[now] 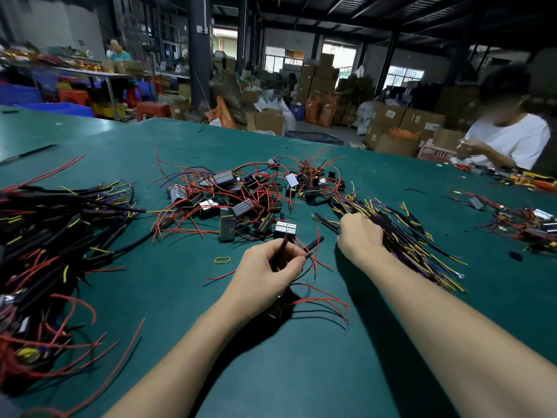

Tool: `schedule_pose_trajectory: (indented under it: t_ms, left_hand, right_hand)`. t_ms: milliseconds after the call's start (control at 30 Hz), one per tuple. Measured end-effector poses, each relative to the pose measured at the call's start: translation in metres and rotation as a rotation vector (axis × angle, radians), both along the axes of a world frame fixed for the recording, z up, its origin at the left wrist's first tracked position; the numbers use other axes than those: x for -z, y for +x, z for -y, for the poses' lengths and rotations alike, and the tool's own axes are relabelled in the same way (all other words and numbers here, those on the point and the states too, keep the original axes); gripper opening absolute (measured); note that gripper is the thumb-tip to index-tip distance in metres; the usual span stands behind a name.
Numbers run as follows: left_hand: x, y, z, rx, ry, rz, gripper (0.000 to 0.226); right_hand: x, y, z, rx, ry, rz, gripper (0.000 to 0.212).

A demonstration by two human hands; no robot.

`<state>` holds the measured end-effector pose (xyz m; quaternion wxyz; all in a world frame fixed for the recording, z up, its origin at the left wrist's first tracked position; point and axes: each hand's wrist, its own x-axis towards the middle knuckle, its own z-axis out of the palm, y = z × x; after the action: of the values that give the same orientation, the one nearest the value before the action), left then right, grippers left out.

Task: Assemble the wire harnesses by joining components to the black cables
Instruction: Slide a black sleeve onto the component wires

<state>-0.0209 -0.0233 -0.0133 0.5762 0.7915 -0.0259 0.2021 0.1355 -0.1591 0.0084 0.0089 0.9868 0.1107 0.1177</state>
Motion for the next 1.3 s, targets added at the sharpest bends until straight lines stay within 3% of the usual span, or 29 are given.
schedule_pose_trajectory:
  t_ms: [133, 233, 300, 400, 500, 700, 1133, 1300]
  left_hand:
    - [0.001, 0.001, 0.000, 0.011, -0.009, -0.007, 0.013]
    - [0.001, 0.001, -0.001, 0.020, -0.020, -0.013, 0.012]
    - [0.001, 0.000, -0.001, 0.030, -0.027, -0.012, 0.007]
    - [0.000, -0.001, -0.001, 0.043, -0.028, -0.011, 0.006]
    - [-0.001, -0.003, -0.001, 0.052, -0.040, 0.003, 0.010]
    - [-0.002, -0.002, -0.002, 0.050, -0.067, 0.021, 0.009]
    - [0.004, 0.006, -0.008, 0.052, -0.189, -0.033, 0.008]
    - [0.005, 0.008, -0.007, 0.083, -0.345, -0.056, 0.007]
  right_hand:
    - [0.002, 0.005, -0.002, 0.005, 0.009, 0.008, 0.017]
    - [-0.005, 0.007, 0.000, 0.043, 0.262, -0.050, 0.023]
    - [-0.014, 0.006, 0.006, 0.041, 0.463, -0.124, 0.015]
    - [-0.025, -0.004, 0.018, -0.073, 0.713, -0.193, 0.012]
    - [-0.035, -0.023, 0.026, -0.183, 0.894, -0.183, 0.011]
    - [-0.031, -0.068, 0.043, -0.268, 1.196, -0.363, 0.014]
    - [-0.009, -0.110, 0.062, -0.491, 1.194, -0.383, 0.015]
    - [-0.003, -0.108, 0.066, -0.499, 1.153, -0.401, 0.014]
